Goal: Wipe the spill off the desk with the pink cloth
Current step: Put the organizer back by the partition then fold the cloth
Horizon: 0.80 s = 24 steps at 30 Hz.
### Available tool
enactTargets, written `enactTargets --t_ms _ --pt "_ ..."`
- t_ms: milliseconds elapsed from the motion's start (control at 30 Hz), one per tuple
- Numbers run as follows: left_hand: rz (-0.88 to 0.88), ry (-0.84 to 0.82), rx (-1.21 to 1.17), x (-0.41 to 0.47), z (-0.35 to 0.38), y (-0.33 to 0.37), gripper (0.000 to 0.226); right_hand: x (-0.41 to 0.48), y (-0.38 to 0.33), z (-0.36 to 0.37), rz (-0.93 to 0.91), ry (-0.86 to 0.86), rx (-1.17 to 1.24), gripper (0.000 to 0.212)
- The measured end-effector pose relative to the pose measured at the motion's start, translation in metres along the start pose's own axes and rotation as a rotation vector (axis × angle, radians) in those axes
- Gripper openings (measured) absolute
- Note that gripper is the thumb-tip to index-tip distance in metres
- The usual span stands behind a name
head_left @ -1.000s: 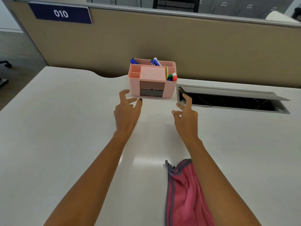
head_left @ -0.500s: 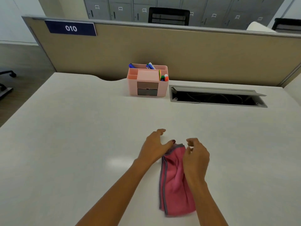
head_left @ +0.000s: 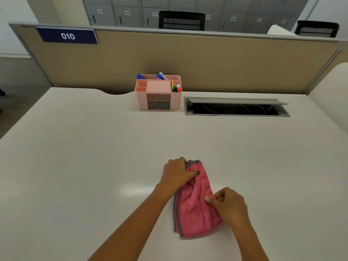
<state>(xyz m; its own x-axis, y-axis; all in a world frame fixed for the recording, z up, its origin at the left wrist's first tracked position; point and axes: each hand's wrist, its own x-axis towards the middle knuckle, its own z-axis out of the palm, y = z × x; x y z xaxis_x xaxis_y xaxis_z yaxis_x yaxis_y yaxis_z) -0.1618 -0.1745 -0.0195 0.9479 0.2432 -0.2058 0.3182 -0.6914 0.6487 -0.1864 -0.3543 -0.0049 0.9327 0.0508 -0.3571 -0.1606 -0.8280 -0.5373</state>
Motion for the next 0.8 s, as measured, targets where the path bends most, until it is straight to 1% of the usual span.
enactTargets --t_ms 133,233,300,367,433,533,633,667,700,800 --pt "-0.021 0.000 -0.084 -0.002 -0.002 0.003 0.042 0.005 -0.003 -0.013 -0.019 -0.167 -0.027 0.032" --pt "-0.030 -0.013 -0.127 -0.004 -0.006 0.002 0.035 0.011 -0.001 -0.020 -0.018 -0.198 0.016 0.026" --pt "-0.040 -0.006 -0.166 -0.004 -0.013 0.001 0.032 0.015 0.004 -0.024 -0.024 -0.192 0.096 0.018" --pt "-0.051 0.027 -0.185 -0.005 -0.019 -0.002 0.032 0.019 0.010 -0.027 -0.012 -0.184 0.266 0.012" --pt "-0.070 0.070 -0.241 -0.006 -0.026 -0.005 0.034 0.019 0.014 -0.031 0.014 -0.206 0.514 0.014" --pt "-0.093 0.101 -0.407 -0.011 -0.034 -0.006 0.037 0.017 0.018 -0.035 0.064 -0.293 0.992 0.021" --pt "-0.057 0.112 -0.519 -0.018 -0.036 -0.006 0.034 0.015 0.020 -0.031 0.081 -0.380 1.482 0.034" --pt "-0.047 0.106 -0.549 -0.020 -0.036 -0.005 0.029 0.014 0.019 -0.029 0.062 -0.363 1.567 0.035" --pt "-0.032 0.104 -0.566 -0.022 -0.036 -0.004 0.022 0.014 0.019 -0.025 0.039 -0.322 1.600 0.035" --pt "0.015 0.087 -0.590 -0.026 -0.038 -0.003 0.007 0.011 0.018 -0.017 -0.003 -0.197 1.534 0.041"
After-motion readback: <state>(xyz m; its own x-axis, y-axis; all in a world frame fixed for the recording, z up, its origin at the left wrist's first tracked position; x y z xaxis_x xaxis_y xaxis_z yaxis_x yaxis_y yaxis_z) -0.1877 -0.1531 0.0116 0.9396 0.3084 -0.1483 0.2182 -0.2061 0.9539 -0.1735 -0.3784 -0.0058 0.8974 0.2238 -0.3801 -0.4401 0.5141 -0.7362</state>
